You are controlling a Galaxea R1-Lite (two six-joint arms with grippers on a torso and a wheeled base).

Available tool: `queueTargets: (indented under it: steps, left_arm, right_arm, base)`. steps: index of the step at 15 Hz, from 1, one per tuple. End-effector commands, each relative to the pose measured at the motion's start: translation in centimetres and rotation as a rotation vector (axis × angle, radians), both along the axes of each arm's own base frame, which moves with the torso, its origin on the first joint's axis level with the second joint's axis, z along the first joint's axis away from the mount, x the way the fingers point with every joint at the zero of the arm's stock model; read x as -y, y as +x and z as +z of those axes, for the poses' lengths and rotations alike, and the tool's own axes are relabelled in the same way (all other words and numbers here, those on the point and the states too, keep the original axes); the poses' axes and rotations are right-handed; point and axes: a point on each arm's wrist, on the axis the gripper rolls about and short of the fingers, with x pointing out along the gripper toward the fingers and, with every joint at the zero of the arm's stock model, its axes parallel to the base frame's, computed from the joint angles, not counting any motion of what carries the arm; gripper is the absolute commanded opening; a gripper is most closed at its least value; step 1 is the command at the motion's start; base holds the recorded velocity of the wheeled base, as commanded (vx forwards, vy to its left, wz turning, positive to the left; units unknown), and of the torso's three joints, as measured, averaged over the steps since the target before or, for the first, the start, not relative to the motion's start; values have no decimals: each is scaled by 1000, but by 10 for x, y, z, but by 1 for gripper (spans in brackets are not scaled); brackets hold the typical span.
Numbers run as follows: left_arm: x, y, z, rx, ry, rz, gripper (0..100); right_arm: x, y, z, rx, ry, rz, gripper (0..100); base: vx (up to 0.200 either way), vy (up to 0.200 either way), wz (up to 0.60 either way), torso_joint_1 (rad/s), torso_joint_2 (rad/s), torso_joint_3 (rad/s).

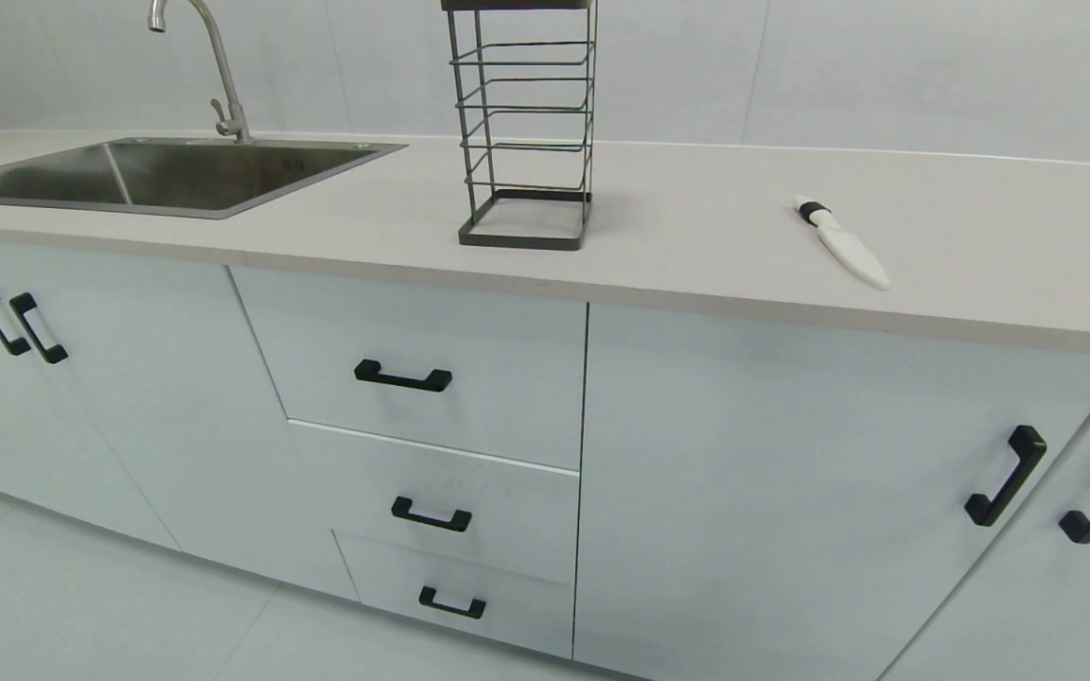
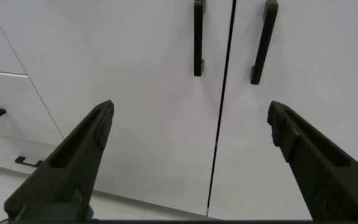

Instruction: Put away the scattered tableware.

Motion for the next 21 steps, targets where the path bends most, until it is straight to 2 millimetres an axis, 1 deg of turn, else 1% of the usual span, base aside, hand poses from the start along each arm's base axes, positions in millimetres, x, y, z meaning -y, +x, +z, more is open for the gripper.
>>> queueTargets:
  steps: [1, 4, 5, 7, 8, 9, 10, 11, 13, 14, 15, 16, 17, 18, 19, 21]
  left_arm:
    - [1, -8, -13, 52, 14, 11, 100]
    - [1, -8, -18, 9, 9, 13, 100]
    - [1, -7, -30, -111, -13, 26, 100]
    - [-1, -7, -29, -102, -4, 90, 100]
    - [-1, -7, -29, -101, 2, 92, 100]
    - [-1, -7, -29, -102, 6, 67, 100]
    - [-2, -9, -29, -91, 1, -6, 100]
    - [-3, -12, -30, -56, 5, -40, 100]
    - [-2, -16, -30, -7, -13, -15, 100]
    - [-3, -15, -31, -8, -15, 21, 100]
    - [-5, -15, -28, 14, -9, 107, 100]
    - [-5, -15, -28, 23, -15, 117, 100]
    - [-5, -15, -29, 4, -25, 120, 100]
    - [-5, -15, -36, -74, -67, 118, 100]
    - [-5, -15, -35, -57, -67, 117, 100]
    - [-5, -15, -35, -67, -97, 124, 100]
  right_arm:
    - [0, 0, 0, 0, 0, 0, 100]
    - [0, 0, 0, -2, 1, 0, 100]
    - [0, 0, 0, -2, 1, 0, 100]
    - [0, 0, 0, -2, 0, 0, 100]
    - [0, 0, 0, -2, 0, 0, 100]
    - [0, 0, 0, -2, 0, 0, 100]
    - [0, 0, 0, -2, 0, 0, 100]
    - [0, 0, 0, -2, 0, 0, 100]
    - [0, 0, 0, -2, 1, 0, 100]
    - [0, 0, 0, -2, 0, 0, 100]
    - [0, 0, 0, -2, 0, 0, 100]
    - [0, 0, 0, -2, 0, 0, 100]
    - [0, 0, 0, -2, 0, 0, 100]
    - [0, 0, 0, 0, 0, 0, 100]
    - [0, 0, 0, 0, 0, 0, 100]
    - [0, 0, 0, -2, 0, 0, 100]
  base:
    - [0, 0, 0, 0, 0, 0]
    - [0, 0, 0, 0, 0, 0]
    - [0, 0, 0, 0, 0, 0]
    - [0, 0, 0, 0, 0, 0]
    - [0, 0, 0, 0, 0, 0]
    - [0, 0, 0, 0, 0, 0]
    - [0, 0, 0, 0, 0, 0]
    - [0, 0, 0, 0, 0, 0]
    - [0, 0, 0, 0, 0, 0]
    - [0, 0, 0, 0, 0, 0]
    - [0, 0, 0, 0, 0, 0]
    - [0, 0, 0, 0, 0, 0]
    - [0, 0, 0, 0, 0, 0]
    - [0, 0, 0, 0, 0, 0]
    - [0, 0, 0, 0, 0, 0]
    - [0, 0, -600, 2, 5, 2]
